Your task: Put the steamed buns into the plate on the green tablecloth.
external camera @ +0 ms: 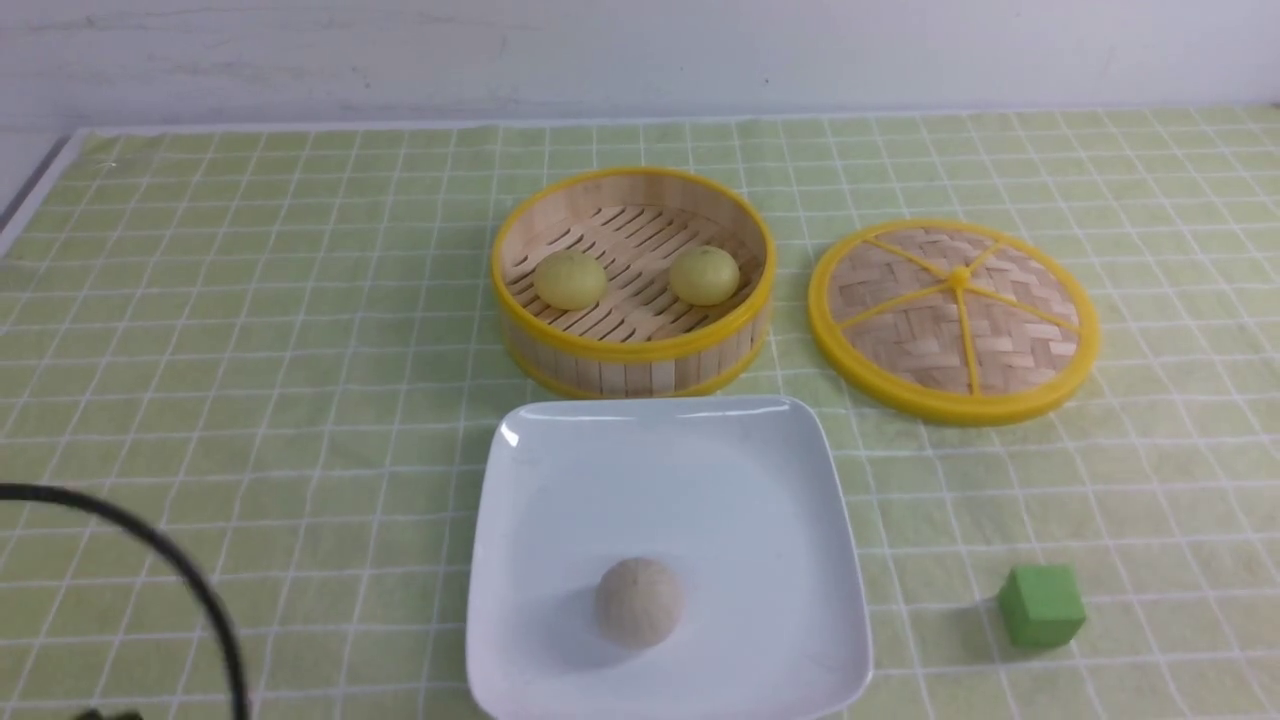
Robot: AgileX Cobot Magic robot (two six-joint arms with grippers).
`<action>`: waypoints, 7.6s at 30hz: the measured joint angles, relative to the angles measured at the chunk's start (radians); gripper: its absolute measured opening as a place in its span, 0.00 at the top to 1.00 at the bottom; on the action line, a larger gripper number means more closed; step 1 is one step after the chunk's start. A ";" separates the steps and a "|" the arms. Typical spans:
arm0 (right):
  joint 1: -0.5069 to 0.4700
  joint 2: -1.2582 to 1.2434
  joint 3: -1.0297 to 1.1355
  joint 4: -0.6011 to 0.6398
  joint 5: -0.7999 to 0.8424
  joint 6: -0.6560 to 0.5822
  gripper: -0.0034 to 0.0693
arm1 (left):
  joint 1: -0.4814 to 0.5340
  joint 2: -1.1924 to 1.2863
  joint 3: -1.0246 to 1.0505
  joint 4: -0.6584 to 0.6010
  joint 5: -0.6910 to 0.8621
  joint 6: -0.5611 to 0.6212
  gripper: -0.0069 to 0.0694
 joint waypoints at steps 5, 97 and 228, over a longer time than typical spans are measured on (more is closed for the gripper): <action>0.059 0.388 -0.165 0.304 -0.042 -0.415 0.92 | 0.000 0.256 -0.096 -0.008 0.084 0.164 0.89; 0.389 0.658 -0.451 -0.159 0.202 -0.222 0.97 | -0.153 1.289 -0.931 -0.247 0.049 0.536 0.60; 0.339 -0.490 0.228 -0.130 -0.463 -0.182 0.92 | -0.462 1.473 -1.060 0.078 0.047 0.408 0.91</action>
